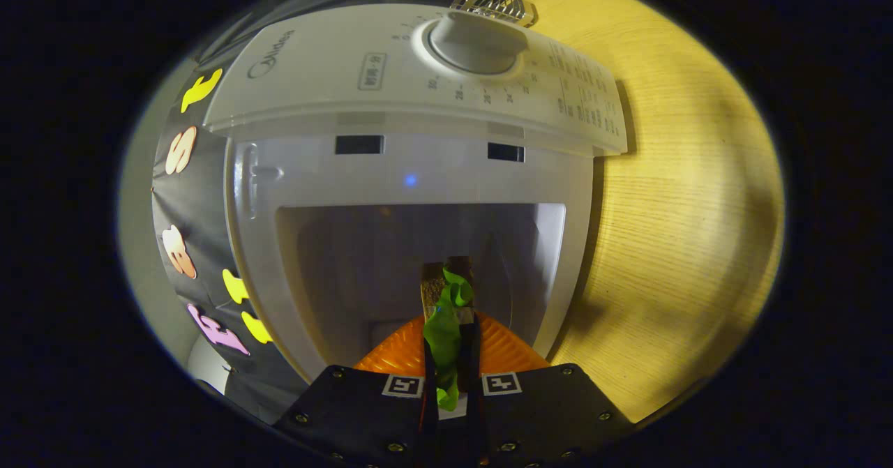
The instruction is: Open the microwave, put the food inside, and close the microwave door.
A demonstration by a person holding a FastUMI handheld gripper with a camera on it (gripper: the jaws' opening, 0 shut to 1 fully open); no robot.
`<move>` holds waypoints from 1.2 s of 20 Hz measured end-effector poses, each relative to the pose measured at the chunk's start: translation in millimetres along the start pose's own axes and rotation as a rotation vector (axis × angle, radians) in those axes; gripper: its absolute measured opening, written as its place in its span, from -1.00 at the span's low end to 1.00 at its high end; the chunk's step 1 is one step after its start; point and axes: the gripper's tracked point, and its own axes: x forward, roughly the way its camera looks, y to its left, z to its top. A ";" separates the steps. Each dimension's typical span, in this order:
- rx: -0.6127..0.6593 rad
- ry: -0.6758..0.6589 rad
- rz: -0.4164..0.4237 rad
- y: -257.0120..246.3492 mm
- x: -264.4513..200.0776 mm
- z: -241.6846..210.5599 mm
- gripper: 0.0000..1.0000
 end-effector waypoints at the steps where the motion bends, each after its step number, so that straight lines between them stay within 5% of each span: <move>1: 0.016 -0.027 0.010 0.4 7.4 1.7 -0.68; 12: -0.024 -0.110 -0.048 -13.2 56.6 -0.2 -0.68; 16: -0.028 -0.072 -0.055 -10.8 50.4 0.1 -0.24; 17: -0.046 -0.061 -0.058 -8.9 46.1 0.9 0.05; 19: -0.127 -0.050 -0.078 -9.2 39.7 5.7 0.28; 24: -0.267 -0.028 -0.123 -9.7 17.5 17.0 0.54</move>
